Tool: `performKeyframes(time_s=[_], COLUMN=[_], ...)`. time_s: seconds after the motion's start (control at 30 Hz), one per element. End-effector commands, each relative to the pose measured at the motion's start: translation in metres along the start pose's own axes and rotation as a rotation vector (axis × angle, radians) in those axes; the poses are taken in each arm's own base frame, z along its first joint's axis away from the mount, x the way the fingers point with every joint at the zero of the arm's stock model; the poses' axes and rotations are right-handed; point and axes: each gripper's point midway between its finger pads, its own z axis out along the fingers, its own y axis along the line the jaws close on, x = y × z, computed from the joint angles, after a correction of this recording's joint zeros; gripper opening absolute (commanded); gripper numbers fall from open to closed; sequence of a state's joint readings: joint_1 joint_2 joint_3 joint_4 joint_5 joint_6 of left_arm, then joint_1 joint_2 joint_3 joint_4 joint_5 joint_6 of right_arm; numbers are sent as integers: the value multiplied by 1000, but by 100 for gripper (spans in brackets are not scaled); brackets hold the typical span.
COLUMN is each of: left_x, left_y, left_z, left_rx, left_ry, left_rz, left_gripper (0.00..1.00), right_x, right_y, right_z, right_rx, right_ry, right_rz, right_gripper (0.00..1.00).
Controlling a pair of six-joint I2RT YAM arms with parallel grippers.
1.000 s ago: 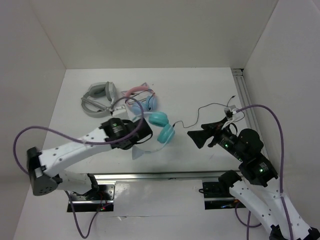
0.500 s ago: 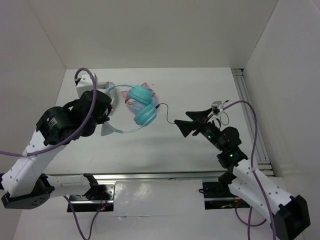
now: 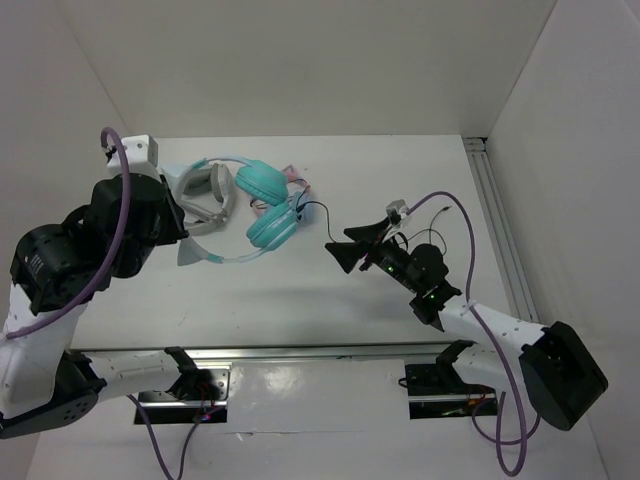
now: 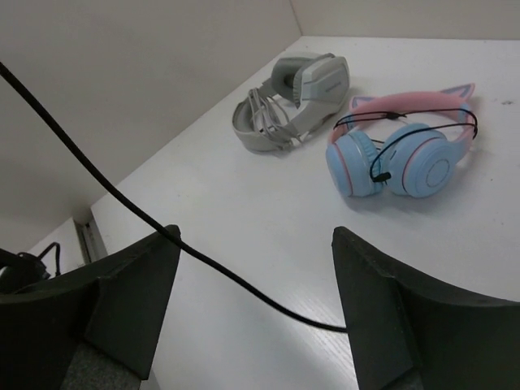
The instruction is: Wrap the headphones
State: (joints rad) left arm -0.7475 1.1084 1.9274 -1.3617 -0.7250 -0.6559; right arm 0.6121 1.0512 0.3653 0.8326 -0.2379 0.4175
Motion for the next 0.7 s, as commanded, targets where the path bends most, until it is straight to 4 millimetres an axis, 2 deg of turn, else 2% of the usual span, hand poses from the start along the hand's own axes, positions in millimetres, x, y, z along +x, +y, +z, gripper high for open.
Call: performKeyframes(time_s=[0.0,0.17,0.23,0.3,0.4,0.53,0.57,0.6,0.67], left_x=[-26,-39,-42,-47,-48,-48,-45,-47,-42], left_y=[-8,-2,2,9,10,10,10,8,11], left_z=[-9,-16,-20,-21,-20,-20,-18,-18,-12], left_rx=[58,52,45,18,10,10,6,10,-17], left_ry=[-80,-117,-129,-151,-152,-152,-146,-152,-141], left_rz=[-85,-121,-118,-130,-134,-134,-136,-143,-129], left_gripper=[0,0,0,0,0,0,0,0,0], right_x=[-18,-1,5,2,16,18,20,17,18], right_y=[-2,-12,-15,-16,-23,-25,-27,-29,-35], right_z=[12,21,22,22,19,20,22,24,26], right_rx=[6,18,25,31,45,45,49,66,100], right_ry=[-85,-40,-24,-39,-8,-6,4,-2,15], right_rz=[-56,-67,-63,-74,-67,-57,-55,-55,-39], right_gripper=[82,59,59,57,51,31,15,3,0])
